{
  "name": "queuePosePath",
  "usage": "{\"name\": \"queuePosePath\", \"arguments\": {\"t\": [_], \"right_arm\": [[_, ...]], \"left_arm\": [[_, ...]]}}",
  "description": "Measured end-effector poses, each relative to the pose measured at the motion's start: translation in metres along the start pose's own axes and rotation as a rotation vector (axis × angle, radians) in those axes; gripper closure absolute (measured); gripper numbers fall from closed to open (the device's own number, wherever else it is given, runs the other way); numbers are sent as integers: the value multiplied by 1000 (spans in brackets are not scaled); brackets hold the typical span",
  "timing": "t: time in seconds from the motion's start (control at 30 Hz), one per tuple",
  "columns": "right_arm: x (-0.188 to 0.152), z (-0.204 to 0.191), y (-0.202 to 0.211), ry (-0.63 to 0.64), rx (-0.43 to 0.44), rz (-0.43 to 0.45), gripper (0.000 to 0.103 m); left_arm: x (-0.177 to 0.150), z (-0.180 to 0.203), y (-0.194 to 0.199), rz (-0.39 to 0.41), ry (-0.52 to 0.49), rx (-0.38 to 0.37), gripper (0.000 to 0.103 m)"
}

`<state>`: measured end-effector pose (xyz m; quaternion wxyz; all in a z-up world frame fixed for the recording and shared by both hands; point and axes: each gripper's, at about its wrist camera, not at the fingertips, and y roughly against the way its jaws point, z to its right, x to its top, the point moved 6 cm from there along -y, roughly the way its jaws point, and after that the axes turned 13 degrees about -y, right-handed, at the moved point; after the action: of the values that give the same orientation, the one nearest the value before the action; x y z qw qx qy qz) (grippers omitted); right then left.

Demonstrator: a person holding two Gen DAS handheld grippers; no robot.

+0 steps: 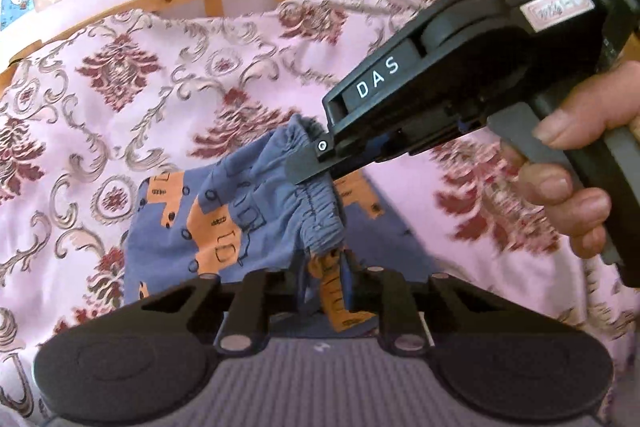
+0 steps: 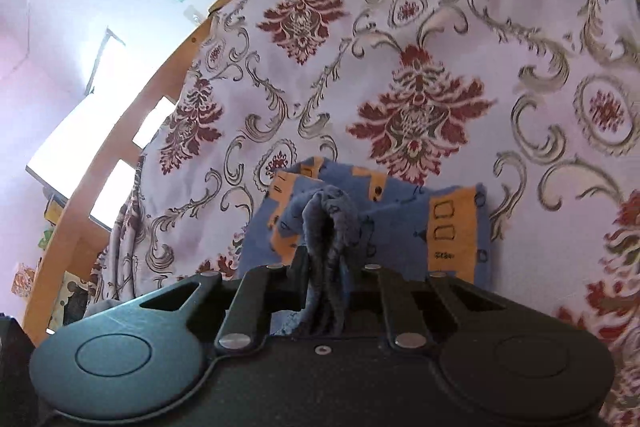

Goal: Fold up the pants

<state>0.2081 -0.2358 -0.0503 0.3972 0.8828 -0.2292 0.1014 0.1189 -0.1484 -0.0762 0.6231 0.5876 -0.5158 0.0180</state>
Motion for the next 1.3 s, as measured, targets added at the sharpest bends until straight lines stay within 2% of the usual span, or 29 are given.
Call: {"name": "queuePosePath", "arguments": {"t": [0.17, 0.33, 0.47, 0.53, 0.57, 0.6, 0.67, 0.7, 0.83, 0.97, 1.0, 1.03, 1.13, 1.2, 1.3], "right_arm": [[3, 20, 5, 15, -82, 0, 87], [-2, 53, 0, -26, -135, 12, 87], [-9, 69, -6, -60, -144, 18, 87], [-12, 70, -5, -83, -122, 29, 82], [-13, 69, -3, -97, -108, 35, 76], [-14, 68, -1, -107, -93, 38, 63], [-18, 65, 2, -113, -72, 39, 46], [-18, 63, 2, -113, -72, 37, 45], [-16, 62, -6, -122, -85, 34, 45], [-16, 59, -22, -94, -106, 22, 51], [-16, 60, -25, -92, -121, 21, 61], [-16, 62, -28, -97, -133, 22, 68], [-18, 69, -27, -119, -137, 40, 79], [-19, 69, -20, -113, -146, 62, 95], [-16, 66, -8, -117, -128, 86, 97]], "left_arm": [[10, 16, -8, 9, 2, -73, 84], [7, 33, -32, 2, -14, -143, 84], [-3, 36, -48, -44, 4, -187, 84], [-6, 34, -42, -43, 13, -205, 84], [-7, 33, -36, -26, 7, -203, 83], [-8, 29, -28, 0, 2, -191, 80], [-14, 24, -14, 37, -18, -151, 69], [-17, 22, -11, 41, -27, -132, 62], [-20, 20, -20, 12, -61, -43, 60], [-24, 25, -37, -27, -139, 34, 56], [-26, 26, -42, -50, -151, 37, 56], [-27, 27, -47, -73, -152, 27, 61], [-29, 27, -52, -89, -141, 24, 72], [-29, 26, -52, -81, -129, 12, 78], [-27, 27, -45, -52, -119, -14, 80]]}}
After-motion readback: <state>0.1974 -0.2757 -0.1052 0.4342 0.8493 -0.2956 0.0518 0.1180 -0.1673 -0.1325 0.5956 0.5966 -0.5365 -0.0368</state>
